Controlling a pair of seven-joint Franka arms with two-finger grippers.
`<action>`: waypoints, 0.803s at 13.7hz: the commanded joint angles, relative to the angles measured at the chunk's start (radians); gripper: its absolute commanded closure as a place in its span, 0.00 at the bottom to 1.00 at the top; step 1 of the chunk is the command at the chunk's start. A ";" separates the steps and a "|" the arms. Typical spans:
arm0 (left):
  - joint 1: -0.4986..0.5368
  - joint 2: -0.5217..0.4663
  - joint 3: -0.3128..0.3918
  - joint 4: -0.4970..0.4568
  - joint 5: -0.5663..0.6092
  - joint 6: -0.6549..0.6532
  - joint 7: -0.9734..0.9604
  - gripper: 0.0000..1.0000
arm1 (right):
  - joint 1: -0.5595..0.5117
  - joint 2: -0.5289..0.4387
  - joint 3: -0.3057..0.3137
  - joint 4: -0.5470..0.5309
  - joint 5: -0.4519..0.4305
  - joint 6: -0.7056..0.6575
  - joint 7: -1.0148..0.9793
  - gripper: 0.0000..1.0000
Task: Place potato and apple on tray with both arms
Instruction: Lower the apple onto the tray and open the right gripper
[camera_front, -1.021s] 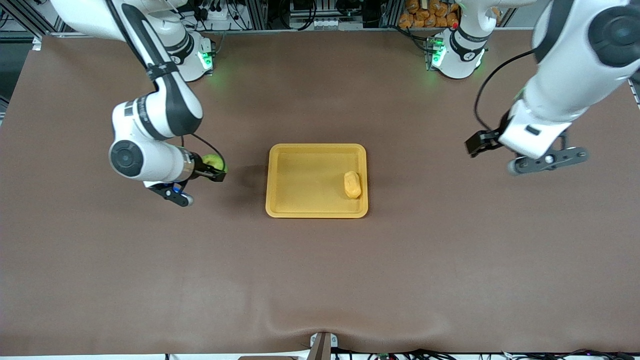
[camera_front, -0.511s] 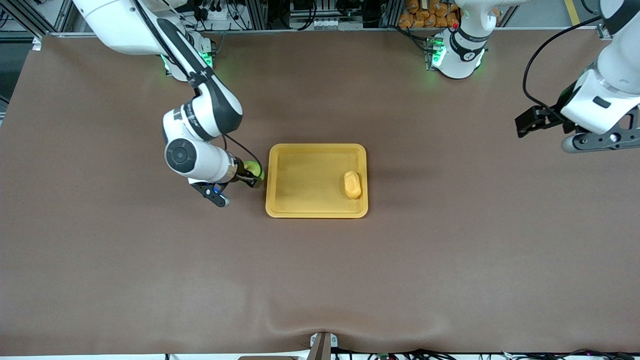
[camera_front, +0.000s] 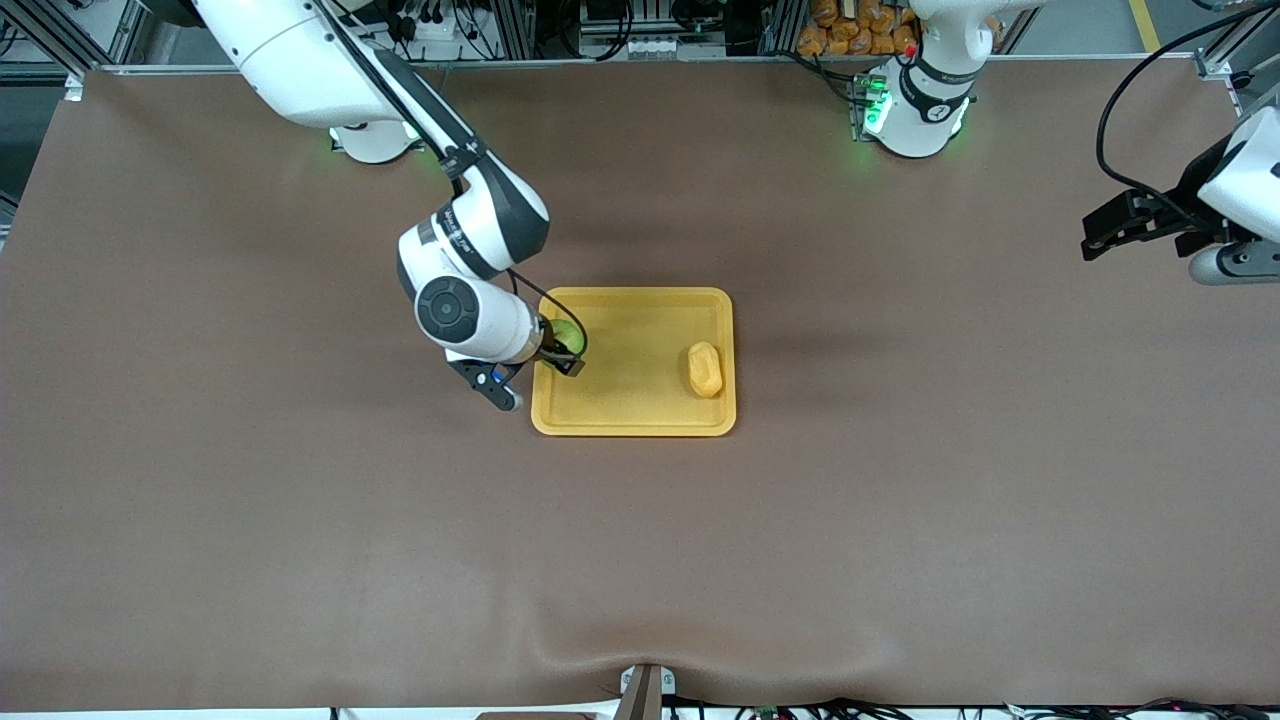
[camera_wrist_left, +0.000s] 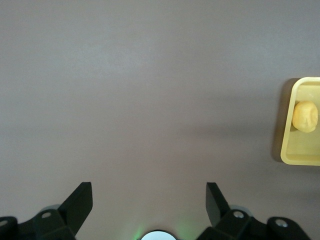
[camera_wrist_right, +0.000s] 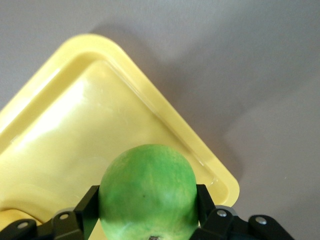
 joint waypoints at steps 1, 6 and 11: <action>0.012 -0.070 -0.007 -0.046 -0.037 -0.005 0.014 0.00 | 0.029 0.023 -0.006 0.024 -0.011 0.021 0.054 1.00; 0.011 -0.144 -0.016 -0.095 -0.053 -0.014 0.015 0.00 | 0.054 0.081 -0.021 0.022 -0.028 0.109 0.073 1.00; 0.012 -0.146 -0.010 -0.089 -0.082 -0.044 0.017 0.00 | 0.057 0.114 -0.023 0.024 -0.035 0.150 0.082 0.88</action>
